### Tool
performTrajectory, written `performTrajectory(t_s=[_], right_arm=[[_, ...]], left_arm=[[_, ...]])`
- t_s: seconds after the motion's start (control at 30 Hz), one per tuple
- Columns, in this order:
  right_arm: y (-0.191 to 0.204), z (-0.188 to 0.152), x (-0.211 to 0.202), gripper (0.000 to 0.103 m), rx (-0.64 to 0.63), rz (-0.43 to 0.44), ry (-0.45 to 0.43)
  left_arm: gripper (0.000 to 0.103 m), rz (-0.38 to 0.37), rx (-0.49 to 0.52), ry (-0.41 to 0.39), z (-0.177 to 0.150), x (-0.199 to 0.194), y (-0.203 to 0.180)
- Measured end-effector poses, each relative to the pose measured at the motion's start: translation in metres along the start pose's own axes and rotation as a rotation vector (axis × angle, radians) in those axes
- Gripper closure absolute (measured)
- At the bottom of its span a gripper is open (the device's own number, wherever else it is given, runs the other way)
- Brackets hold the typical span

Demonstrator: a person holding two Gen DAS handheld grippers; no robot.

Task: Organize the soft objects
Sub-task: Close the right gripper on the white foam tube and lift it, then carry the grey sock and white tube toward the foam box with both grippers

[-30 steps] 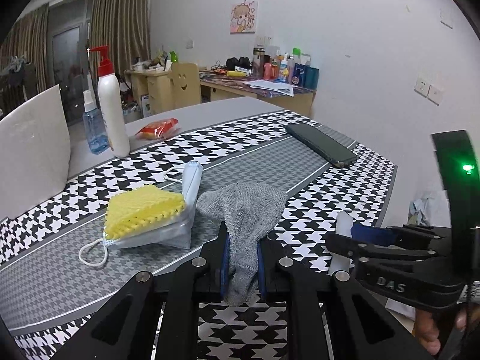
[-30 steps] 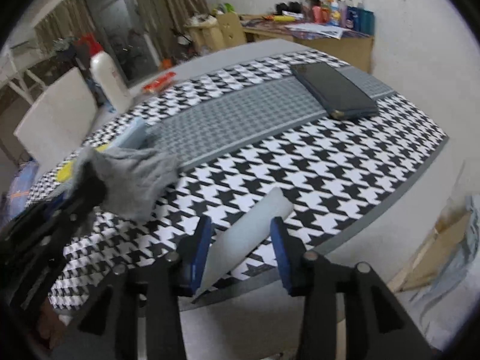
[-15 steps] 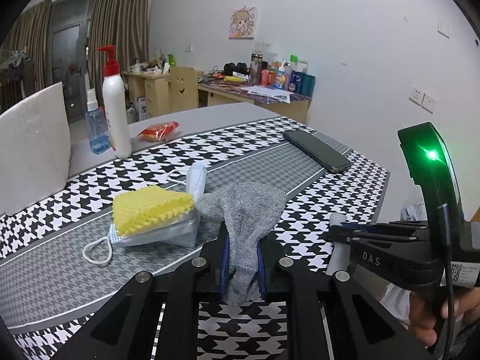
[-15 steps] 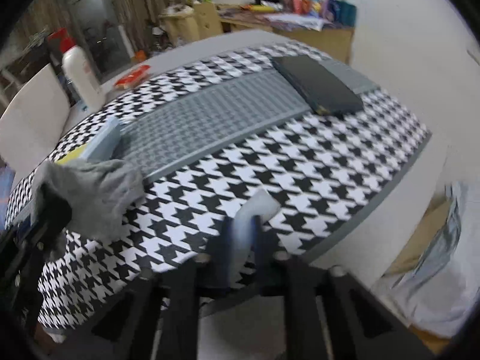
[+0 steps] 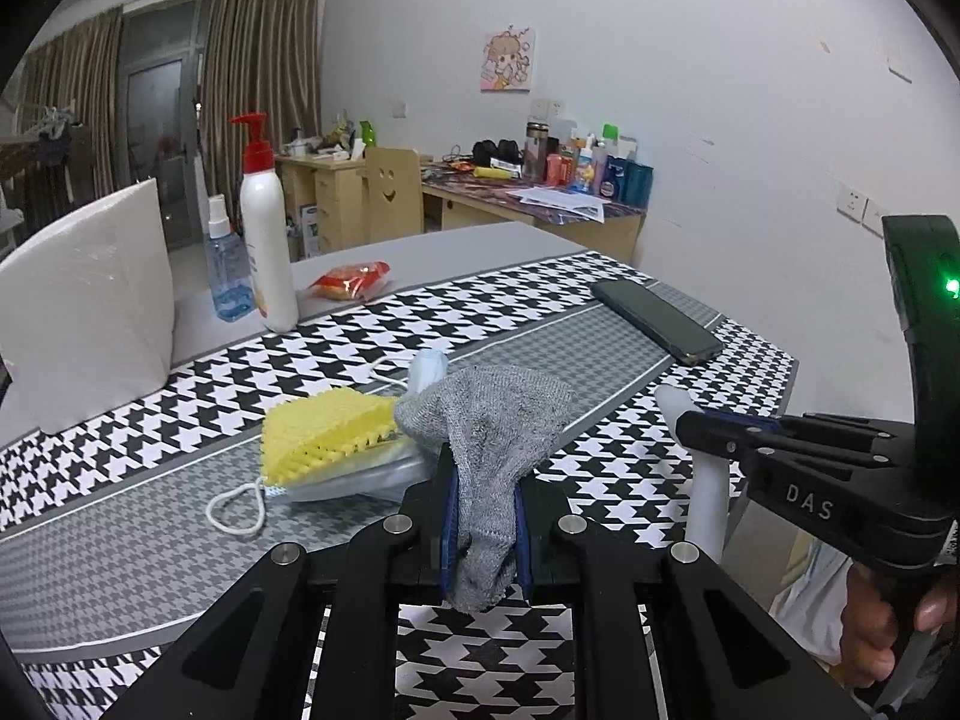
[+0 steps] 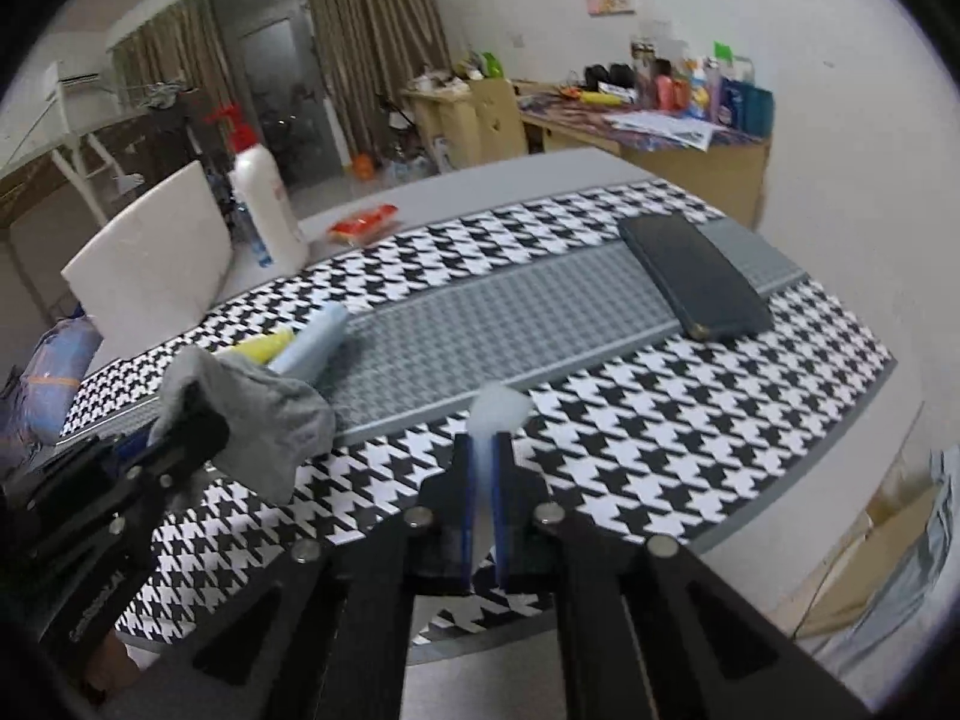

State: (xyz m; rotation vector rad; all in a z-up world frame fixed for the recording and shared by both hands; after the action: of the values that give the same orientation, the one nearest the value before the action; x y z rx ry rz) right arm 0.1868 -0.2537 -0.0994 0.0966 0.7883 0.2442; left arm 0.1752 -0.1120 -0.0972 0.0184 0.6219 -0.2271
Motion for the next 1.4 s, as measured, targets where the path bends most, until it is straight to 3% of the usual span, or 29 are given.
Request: performTrajectory(t_s=[0.57,1.4], right_arm=[[0.031,0.017,-0.014,0.095,-0.129,0.059,-0.096],[0.058,0.035,-0.014,0.093,-0.189,0.134,-0.140]], left_arm=[[0.087,0.056,-0.007,-0.060,0.018,-0.027,0.016],[0.087,0.113,-0.010,-0.126,0.032,-0.054,0.036]])
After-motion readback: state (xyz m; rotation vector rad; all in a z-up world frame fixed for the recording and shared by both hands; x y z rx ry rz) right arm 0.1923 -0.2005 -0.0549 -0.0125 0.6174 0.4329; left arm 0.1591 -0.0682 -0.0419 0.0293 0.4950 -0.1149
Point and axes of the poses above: each gripper's, at about its wrist camera, not at the fingertips, and x roughly the way its jaws point, y to its left, z to its top, the point moved 4 cm from there along x, roughly the way its jaws point, and after that the axes turned 2 degrees about z, right-handed, at the moved point
